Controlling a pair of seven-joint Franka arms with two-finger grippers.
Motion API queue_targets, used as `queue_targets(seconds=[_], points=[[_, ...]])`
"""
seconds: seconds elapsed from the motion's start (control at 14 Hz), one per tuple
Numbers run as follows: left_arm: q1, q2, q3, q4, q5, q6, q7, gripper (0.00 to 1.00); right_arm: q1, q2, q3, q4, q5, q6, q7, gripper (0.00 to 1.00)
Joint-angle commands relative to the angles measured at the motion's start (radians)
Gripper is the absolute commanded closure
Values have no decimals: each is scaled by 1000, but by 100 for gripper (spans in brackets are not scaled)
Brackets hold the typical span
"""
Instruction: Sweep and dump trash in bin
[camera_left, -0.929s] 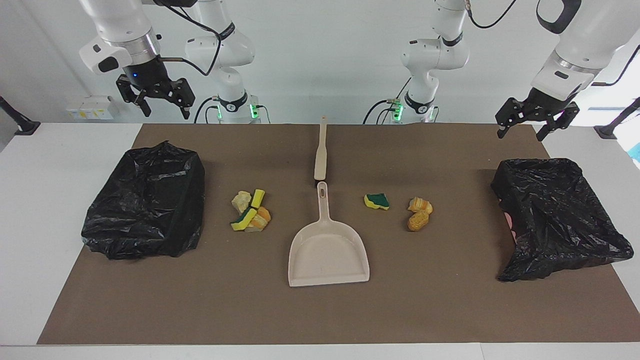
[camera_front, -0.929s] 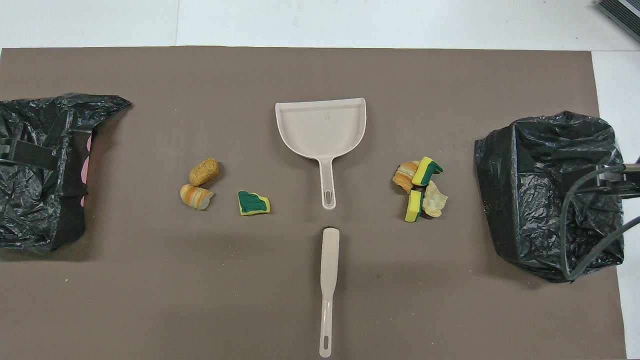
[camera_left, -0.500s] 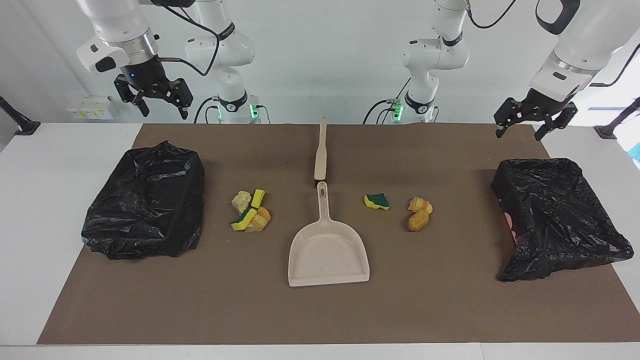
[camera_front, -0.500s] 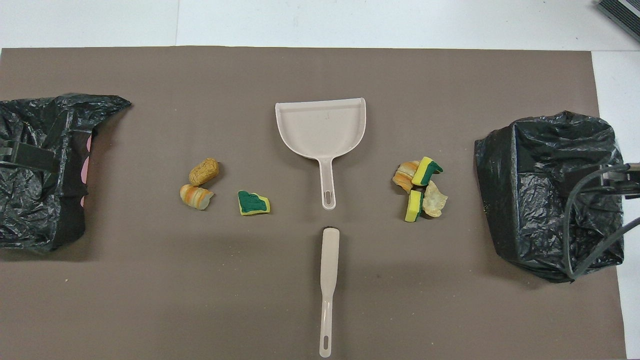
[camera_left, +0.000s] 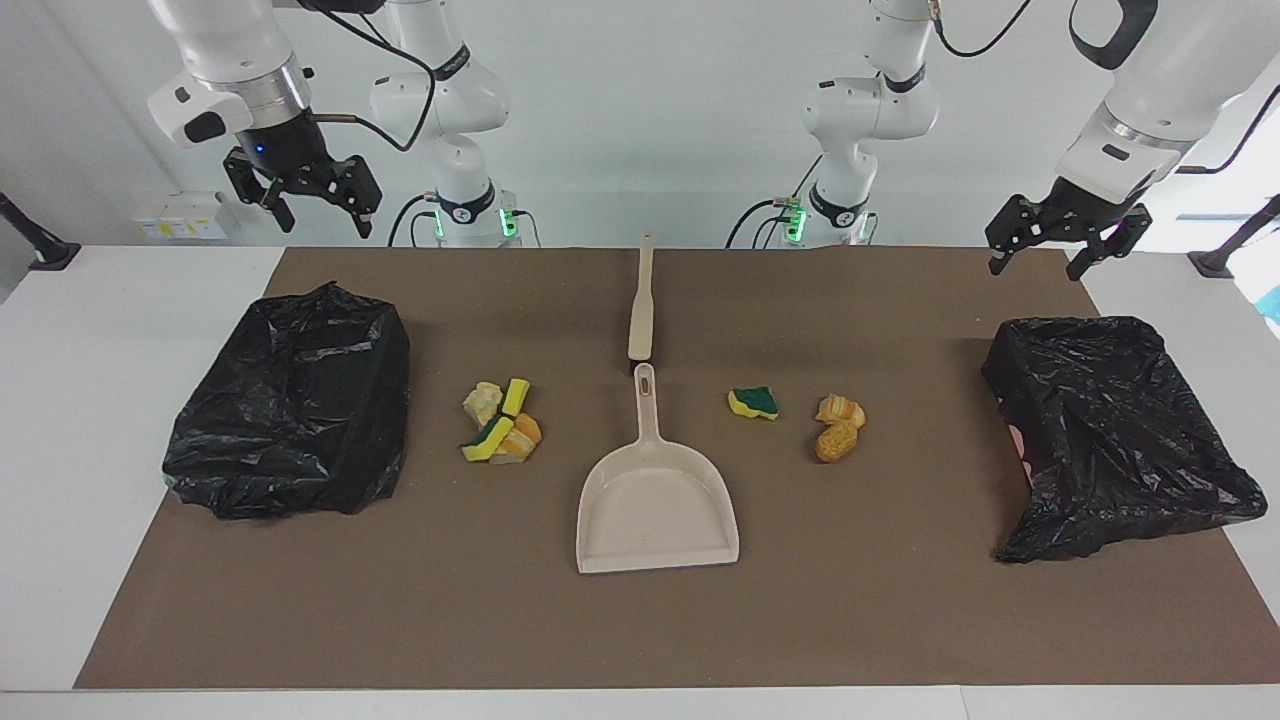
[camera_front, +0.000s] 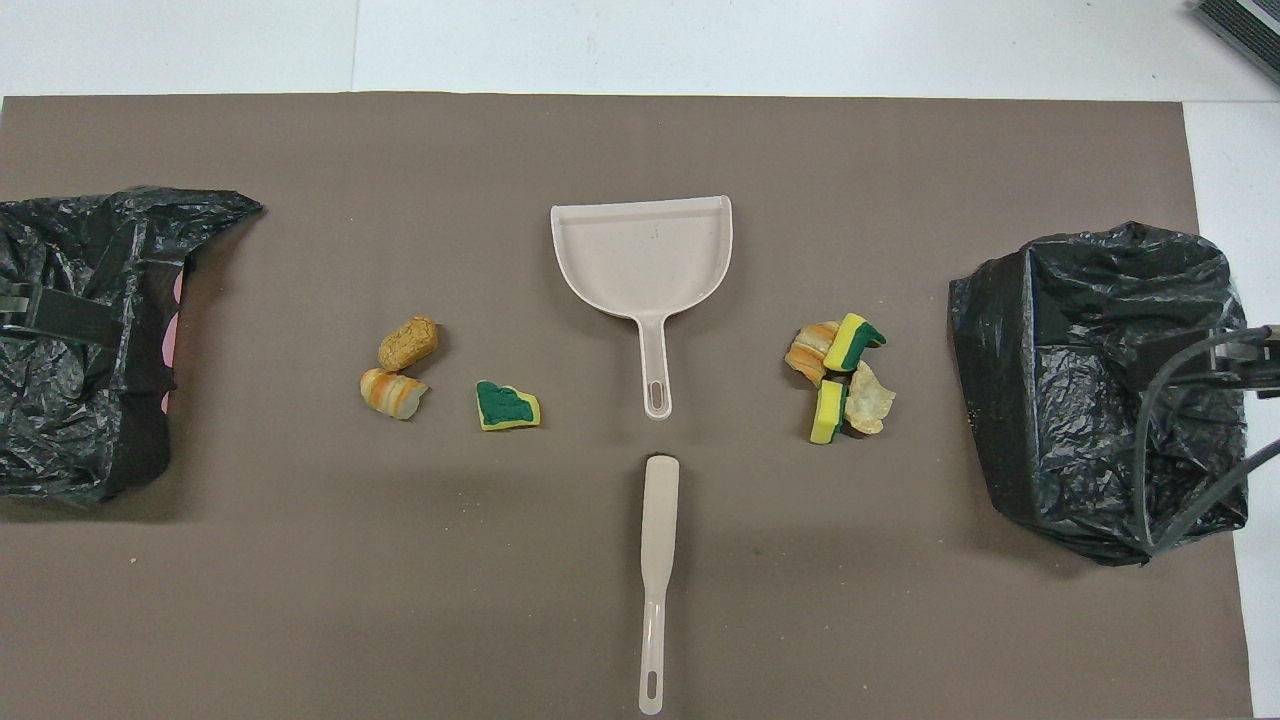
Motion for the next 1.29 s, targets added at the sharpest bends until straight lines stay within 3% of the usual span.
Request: queue_targets(seconds=[0.0,0.21,0.57,1.21], points=[[-8,-32,-2,-37,6,-3,11,0,-11,-13,3,-5,6,5,-26,0],[-17,-38,-13,-40,2,-12,11,0,-14,-16,-5,-6,8,-5,-21,0],[-120,-56,-15,-84,-30,1,-48,0,-14,-18,-6,-8,8,-5,-23,0],[-460,-107,-15,-210,-42,89,-376,0,-14,-22,-6,-12,9,-10,-24,0]])
